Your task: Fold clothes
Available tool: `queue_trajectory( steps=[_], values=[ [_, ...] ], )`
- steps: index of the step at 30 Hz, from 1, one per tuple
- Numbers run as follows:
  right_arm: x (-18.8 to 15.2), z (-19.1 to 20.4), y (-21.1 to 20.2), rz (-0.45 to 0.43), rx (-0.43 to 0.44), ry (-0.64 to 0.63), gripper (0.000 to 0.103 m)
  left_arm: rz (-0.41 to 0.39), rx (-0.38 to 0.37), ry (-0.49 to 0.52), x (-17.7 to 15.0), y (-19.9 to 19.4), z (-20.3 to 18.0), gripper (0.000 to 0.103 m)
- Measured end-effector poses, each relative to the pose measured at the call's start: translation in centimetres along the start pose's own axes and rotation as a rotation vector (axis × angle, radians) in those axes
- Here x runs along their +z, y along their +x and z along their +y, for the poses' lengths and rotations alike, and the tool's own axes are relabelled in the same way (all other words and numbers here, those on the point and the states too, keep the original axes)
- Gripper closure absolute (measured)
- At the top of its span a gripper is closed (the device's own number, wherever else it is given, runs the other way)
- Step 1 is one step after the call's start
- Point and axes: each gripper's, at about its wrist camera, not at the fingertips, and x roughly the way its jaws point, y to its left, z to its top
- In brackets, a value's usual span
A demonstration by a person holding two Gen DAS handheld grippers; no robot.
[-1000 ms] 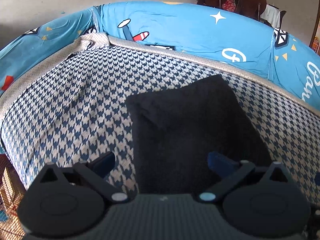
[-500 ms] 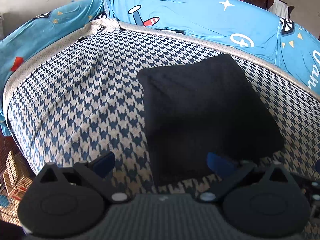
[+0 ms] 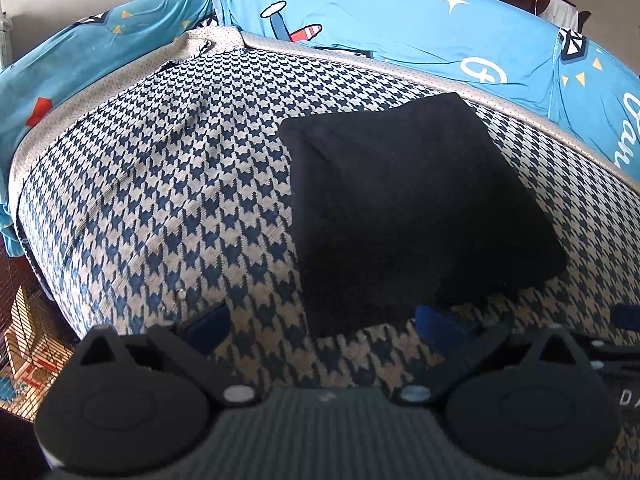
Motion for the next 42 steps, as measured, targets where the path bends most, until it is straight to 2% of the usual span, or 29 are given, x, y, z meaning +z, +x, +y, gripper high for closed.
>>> queue_trajectory(
  steps=[8, 42],
  values=[
    [0.1, -0.5, 0.2, 0.007, 0.000, 0.042, 0.020, -0.013, 0.011, 0.004, -0.3, -0.3, -0.1, 0.000],
    [-0.5, 0.3, -2.1, -0.054, 0.020, -0.040, 0.020, -0.058, 0.071, 0.010, -3.7, -5.8, -1.0, 0.000]
  ],
)
